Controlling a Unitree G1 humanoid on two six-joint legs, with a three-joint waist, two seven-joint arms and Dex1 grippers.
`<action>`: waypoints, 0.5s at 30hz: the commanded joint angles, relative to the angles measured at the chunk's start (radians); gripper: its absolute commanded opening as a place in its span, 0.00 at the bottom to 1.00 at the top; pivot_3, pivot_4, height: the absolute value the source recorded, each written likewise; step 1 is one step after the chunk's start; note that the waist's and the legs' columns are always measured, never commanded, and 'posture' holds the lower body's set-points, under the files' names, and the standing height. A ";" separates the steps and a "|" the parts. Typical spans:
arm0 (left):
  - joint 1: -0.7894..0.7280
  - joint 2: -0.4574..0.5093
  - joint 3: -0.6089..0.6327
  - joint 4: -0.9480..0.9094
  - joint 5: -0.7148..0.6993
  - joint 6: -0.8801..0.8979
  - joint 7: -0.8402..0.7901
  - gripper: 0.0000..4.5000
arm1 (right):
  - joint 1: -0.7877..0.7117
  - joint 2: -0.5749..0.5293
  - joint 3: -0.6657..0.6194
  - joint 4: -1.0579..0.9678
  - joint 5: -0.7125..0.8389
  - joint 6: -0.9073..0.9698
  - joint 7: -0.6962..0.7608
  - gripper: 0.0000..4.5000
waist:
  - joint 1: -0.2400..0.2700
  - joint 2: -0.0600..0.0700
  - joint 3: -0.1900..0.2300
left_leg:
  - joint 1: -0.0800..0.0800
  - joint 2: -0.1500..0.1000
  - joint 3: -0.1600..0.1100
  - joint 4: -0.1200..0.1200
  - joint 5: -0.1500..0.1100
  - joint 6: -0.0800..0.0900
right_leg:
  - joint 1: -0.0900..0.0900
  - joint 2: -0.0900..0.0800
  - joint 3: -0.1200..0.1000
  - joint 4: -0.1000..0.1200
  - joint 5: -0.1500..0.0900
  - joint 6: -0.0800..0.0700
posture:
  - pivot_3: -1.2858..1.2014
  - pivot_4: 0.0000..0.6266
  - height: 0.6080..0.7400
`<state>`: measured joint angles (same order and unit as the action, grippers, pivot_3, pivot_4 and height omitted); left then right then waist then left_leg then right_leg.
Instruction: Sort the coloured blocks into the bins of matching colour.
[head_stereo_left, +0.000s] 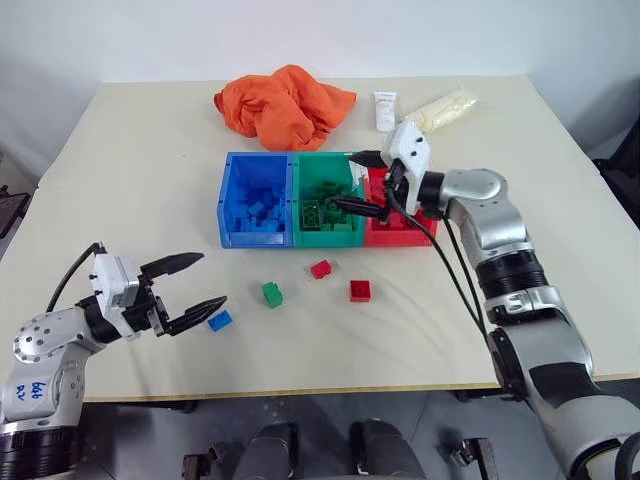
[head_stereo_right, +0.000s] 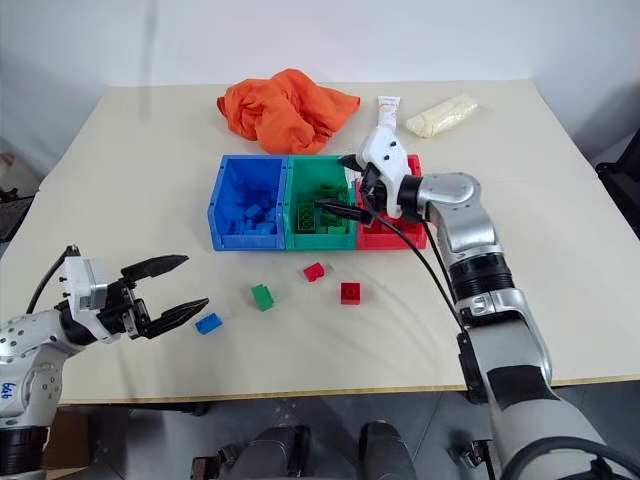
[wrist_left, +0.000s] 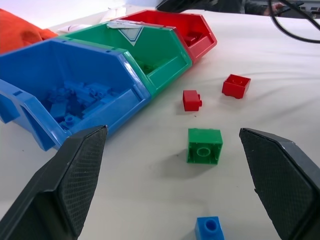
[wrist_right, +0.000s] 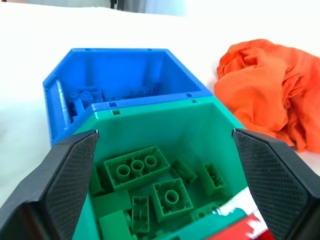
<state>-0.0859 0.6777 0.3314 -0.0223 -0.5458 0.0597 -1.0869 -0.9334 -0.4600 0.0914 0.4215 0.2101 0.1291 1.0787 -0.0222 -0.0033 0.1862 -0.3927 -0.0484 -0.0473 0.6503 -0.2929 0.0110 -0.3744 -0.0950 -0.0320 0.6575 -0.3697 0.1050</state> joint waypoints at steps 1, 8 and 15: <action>-0.024 0.008 -0.008 0.042 0.007 -0.023 -0.029 1.00 | 0.145 -0.124 -0.056 -0.268 0.101 0.106 0.101 0.99 | 0.012 0.000 0.000 | 0.000 0.000 0.000 0.000 0.000 0.000 | 0.000 0.000 0.000 0.000 0.000 0.000 | 0.52 0.24 1.00; -0.074 0.022 -0.032 0.136 0.021 -0.053 -0.091 1.00 | 0.531 -0.435 -0.214 -0.608 0.212 0.314 0.167 0.99 | 0.022 0.000 0.000 | -0.003 0.000 0.003 0.002 -0.001 0.001 | 0.000 0.000 0.000 -0.005 0.000 0.000 | 0.52 0.24 1.00; -0.096 0.022 -0.038 0.153 0.027 -0.061 -0.107 1.00 | 0.667 -0.505 -0.235 -0.694 0.219 0.362 0.129 0.99 | 0.014 0.000 0.000 | 0.002 0.002 0.008 0.002 0.000 0.002 | 0.004 0.001 0.004 -0.009 0.000 0.000 | 0.52 0.24 1.00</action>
<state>-0.1794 0.6861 0.2866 0.1356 -0.5197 0.0132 -1.1859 -0.2531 -0.9665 -0.1335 -0.2322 0.4096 0.4883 1.2233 -0.0087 -0.0033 0.1862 -0.3907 -0.0469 -0.0394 0.6518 -0.2932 0.0126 -0.3706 -0.0943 -0.0278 0.6482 -0.3697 0.1049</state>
